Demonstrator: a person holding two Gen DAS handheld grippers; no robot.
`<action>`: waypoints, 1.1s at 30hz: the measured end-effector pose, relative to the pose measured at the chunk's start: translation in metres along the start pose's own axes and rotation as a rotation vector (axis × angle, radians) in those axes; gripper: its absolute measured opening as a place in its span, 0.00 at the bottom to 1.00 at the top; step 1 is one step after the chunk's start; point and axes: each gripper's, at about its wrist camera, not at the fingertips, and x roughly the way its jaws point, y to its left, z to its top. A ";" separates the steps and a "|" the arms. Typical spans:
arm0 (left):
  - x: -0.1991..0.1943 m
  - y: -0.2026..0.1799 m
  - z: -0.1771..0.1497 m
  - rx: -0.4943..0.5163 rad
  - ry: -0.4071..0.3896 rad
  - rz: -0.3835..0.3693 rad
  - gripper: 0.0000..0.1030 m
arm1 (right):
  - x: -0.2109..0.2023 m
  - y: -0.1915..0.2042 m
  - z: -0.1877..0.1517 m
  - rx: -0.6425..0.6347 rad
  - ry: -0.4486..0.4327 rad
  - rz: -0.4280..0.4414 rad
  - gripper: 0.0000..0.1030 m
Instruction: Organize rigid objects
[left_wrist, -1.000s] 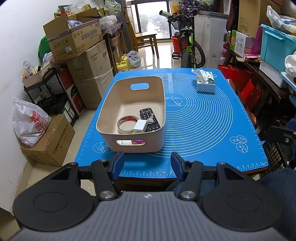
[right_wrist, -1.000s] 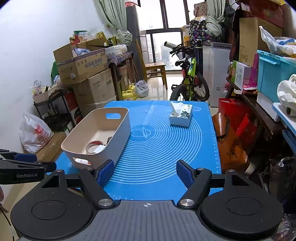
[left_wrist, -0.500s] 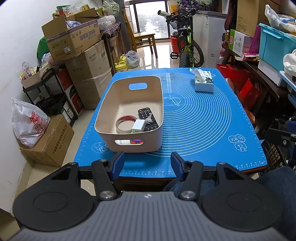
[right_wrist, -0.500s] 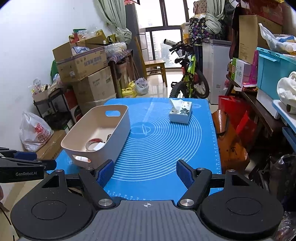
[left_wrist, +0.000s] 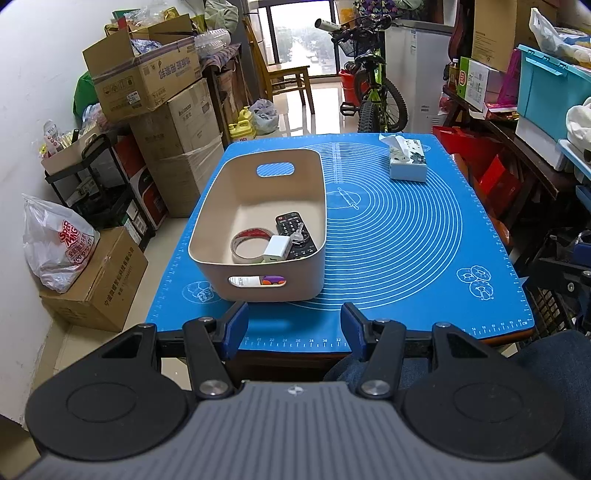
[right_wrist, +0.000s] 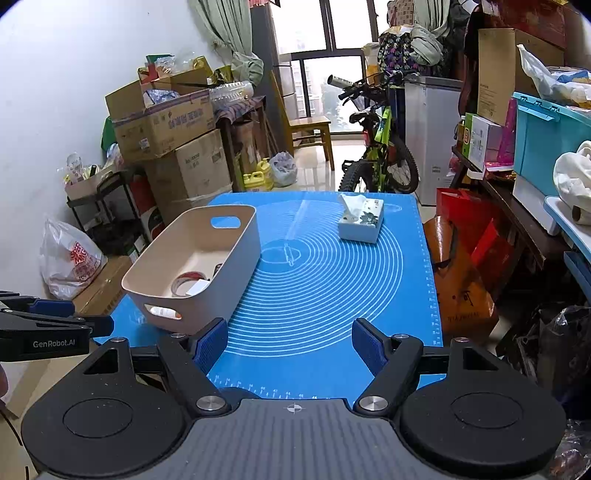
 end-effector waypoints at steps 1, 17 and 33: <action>0.000 0.000 0.000 0.000 0.000 0.000 0.55 | 0.000 -0.001 -0.001 -0.001 0.001 0.000 0.76; 0.000 0.000 0.000 0.000 0.000 0.001 0.55 | 0.001 -0.002 0.000 0.001 0.002 -0.001 0.76; 0.001 0.004 0.000 -0.001 0.001 0.004 0.55 | 0.001 -0.003 -0.002 0.000 0.005 -0.004 0.76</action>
